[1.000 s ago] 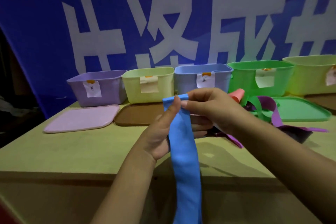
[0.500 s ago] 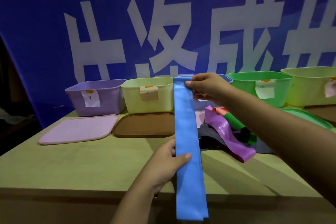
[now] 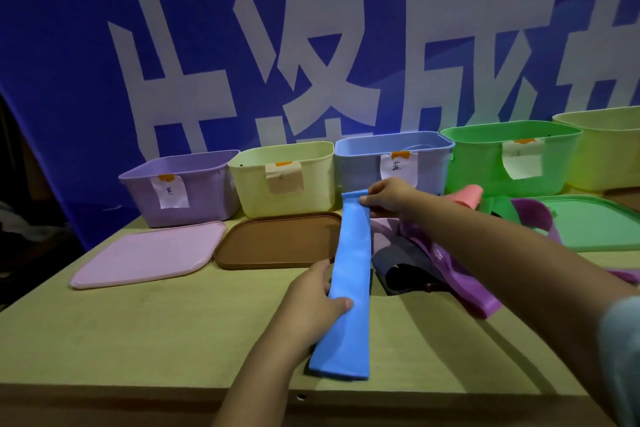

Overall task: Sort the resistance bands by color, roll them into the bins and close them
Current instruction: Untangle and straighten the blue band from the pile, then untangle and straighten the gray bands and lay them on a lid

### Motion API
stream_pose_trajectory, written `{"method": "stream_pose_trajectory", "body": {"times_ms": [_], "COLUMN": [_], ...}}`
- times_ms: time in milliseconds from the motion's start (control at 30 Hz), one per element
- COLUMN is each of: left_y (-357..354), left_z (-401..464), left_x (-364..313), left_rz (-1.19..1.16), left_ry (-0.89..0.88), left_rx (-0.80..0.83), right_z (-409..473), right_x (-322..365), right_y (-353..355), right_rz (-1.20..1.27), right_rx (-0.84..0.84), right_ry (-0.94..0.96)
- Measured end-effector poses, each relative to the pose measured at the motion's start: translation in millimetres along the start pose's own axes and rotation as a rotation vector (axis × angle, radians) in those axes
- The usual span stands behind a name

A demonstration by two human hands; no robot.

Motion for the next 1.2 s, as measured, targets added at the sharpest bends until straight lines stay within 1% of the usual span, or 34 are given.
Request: {"method": "stream_pose_trajectory", "body": {"times_ms": [100, 233, 333, 367, 433, 467, 567, 633, 667, 733, 800, 833, 900, 1033, 1067, 1133, 1200], "left_y": [-6, -17, -23, -24, -26, -26, -24, -26, -27, -27, -27, -27, -28, -24, -24, -23, -22], "left_z": [8, 14, 19, 19, 19, 19, 17, 15, 15, 16, 16, 16, 15, 16, 16, 15, 14], "left_x": [-7, -17, -9, -8, -7, -8, -13, -14, -15, -15, -14, -13, -14, -23, -24, -24, -25], "left_rz": [-0.015, -0.094, -0.180, -0.197, -0.191, -0.148, 0.147, 0.192, 0.150, -0.010, -0.140, -0.145, -0.056, 0.433, 0.484, 0.520, 0.536], "left_ry": [-0.007, -0.048, 0.004, 0.017, 0.014, 0.002, -0.045, -0.040, -0.032, -0.024, -0.009, 0.004, 0.014, -0.052, -0.052, -0.055, -0.072], "left_rx": [0.045, 0.085, 0.071, 0.068, 0.066, 0.065, 0.093, 0.134, 0.146, 0.129, 0.119, 0.125, 0.139, 0.127, 0.124, 0.108, 0.085], "right_z": [16, 27, 33, 35, 37, 37, 38, 41, 41, 43, 43, 42, 41, 38, 36, 29, 5], "right_x": [-9, -13, -9, -7, -2, 0, 1, 0, -1, 3, 9, 11, 11, 1, 1, 10, 27], "right_y": [4, 4, 0, -2, -5, -6, -6, -6, -6, -3, 2, 5, 6, 3, 3, 5, 9], "right_rz": [-0.112, -0.161, -0.202, -0.241, -0.399, -0.498, -0.703, -0.747, -0.736, -0.731, -0.806, -0.851, -0.934, -1.068, -1.067, -0.980, -0.880], "right_rx": [-0.029, -0.020, -0.029, -0.039, -0.074, -0.092, -0.159, -0.177, -0.173, -0.181, -0.227, -0.251, -0.275, -0.312, -0.320, -0.323, -0.315], "right_ry": [0.004, -0.011, 0.023, 0.045, 0.099, 0.124, 0.158, 0.158, 0.146, 0.144, 0.160, 0.162, 0.167, 0.144, 0.150, 0.210, 0.325]}}
Point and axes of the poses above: each hand's wrist, its own z-axis towards the middle knuckle, its own y-axis out of the back of the hand, x = y × z, the point moved 7 cm from there along z, towards the middle knuckle, and after that the axes turned 10 degrees about -y, right-handed, at the moved point
